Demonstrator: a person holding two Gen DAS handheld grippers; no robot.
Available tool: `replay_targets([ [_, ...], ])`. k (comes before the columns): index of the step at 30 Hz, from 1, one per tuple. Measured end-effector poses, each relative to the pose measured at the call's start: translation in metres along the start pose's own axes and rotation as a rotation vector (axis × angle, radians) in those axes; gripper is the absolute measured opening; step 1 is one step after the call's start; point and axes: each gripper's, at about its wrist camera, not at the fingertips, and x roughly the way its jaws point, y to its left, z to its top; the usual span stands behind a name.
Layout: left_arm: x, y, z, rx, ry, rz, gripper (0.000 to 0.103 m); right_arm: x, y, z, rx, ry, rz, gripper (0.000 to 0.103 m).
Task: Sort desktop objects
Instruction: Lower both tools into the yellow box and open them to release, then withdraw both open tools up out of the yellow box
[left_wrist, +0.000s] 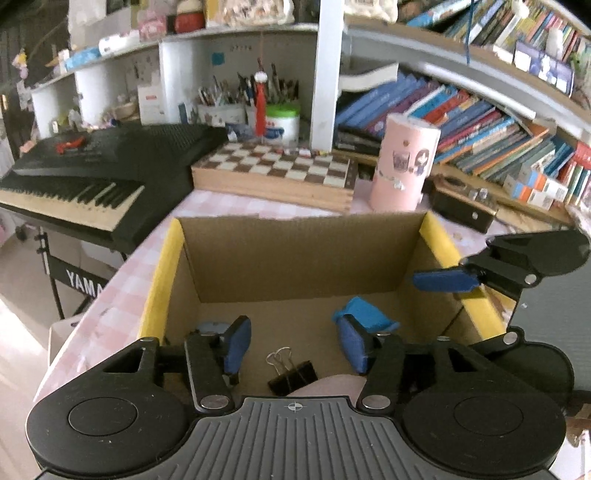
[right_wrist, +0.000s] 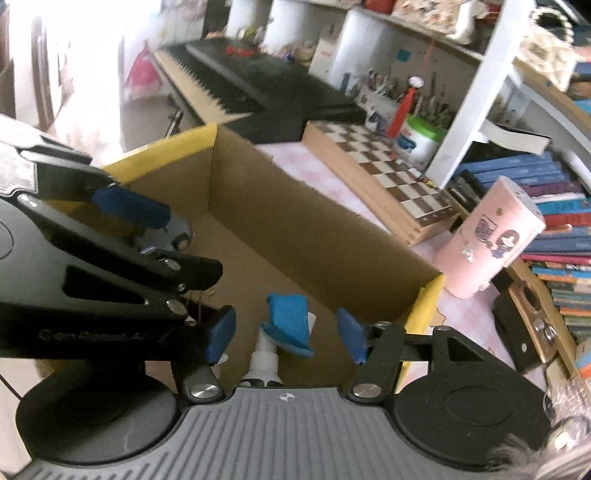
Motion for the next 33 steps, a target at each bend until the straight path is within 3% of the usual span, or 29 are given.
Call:
replay_targets([
  [11,-0.060,0.007,-0.018,-0.141,-0.167,0.027,0.063,-0.071,0.002,-0.019,0.213,-0.207,-0.139,0.069],
  [18,-0.097,0.001,-0.041,-0.141,-0.251,0.044,0.064,-0.109,0.011,-0.040,0.302,-0.290,-0.196,0.070],
  [25,-0.125,-0.006,-0.071,-0.120,-0.299,0.062,0.071,-0.134,0.030,-0.066,0.353,-0.310,-0.231,0.071],
  [33,-0.147,-0.008,-0.103,-0.114,-0.273,0.056,0.072,-0.151,0.062,-0.099,0.386,-0.254,-0.245,0.074],
])
